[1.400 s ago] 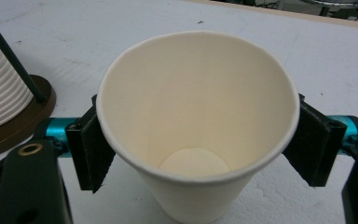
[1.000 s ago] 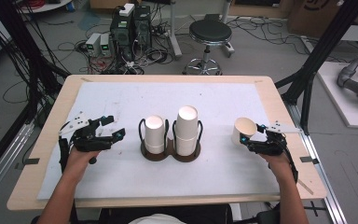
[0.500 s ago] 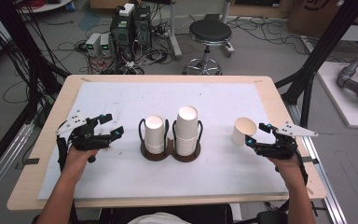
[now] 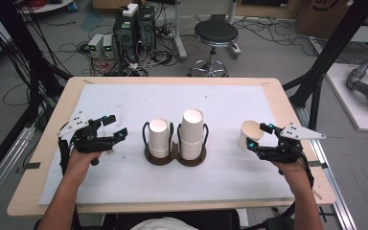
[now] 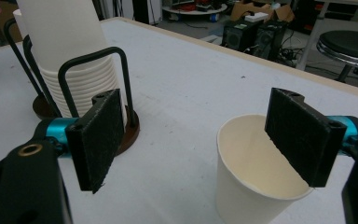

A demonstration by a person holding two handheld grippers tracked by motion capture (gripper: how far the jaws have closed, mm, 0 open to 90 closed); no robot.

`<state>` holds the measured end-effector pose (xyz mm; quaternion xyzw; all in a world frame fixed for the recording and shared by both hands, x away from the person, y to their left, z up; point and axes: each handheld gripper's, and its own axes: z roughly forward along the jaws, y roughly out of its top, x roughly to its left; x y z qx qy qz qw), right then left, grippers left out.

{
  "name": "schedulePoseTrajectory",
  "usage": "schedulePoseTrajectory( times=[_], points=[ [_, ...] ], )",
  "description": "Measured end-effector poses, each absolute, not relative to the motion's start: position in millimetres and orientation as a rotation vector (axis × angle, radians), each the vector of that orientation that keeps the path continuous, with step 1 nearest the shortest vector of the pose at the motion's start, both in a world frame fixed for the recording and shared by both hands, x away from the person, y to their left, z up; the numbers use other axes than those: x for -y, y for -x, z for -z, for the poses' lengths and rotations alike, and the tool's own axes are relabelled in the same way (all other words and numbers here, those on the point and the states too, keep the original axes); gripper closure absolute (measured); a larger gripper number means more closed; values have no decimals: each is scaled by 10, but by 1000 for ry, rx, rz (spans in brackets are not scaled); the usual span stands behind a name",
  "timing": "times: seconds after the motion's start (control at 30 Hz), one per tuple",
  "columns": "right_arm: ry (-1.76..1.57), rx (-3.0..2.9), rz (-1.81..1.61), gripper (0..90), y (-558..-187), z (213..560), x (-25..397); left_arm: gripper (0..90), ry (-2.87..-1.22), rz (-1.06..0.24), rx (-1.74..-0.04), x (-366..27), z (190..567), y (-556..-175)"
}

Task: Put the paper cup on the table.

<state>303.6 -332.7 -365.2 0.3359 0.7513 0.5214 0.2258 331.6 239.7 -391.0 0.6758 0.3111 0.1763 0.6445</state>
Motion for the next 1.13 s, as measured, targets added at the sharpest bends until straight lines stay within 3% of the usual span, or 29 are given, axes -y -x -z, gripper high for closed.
schedulePoseTrajectory(
  times=[1.13],
  points=[
    [-935,-2041,-1464,204,-2960,3611,3372,199,-1547,-401,-708,-2359,3902,-3283]
  ],
)
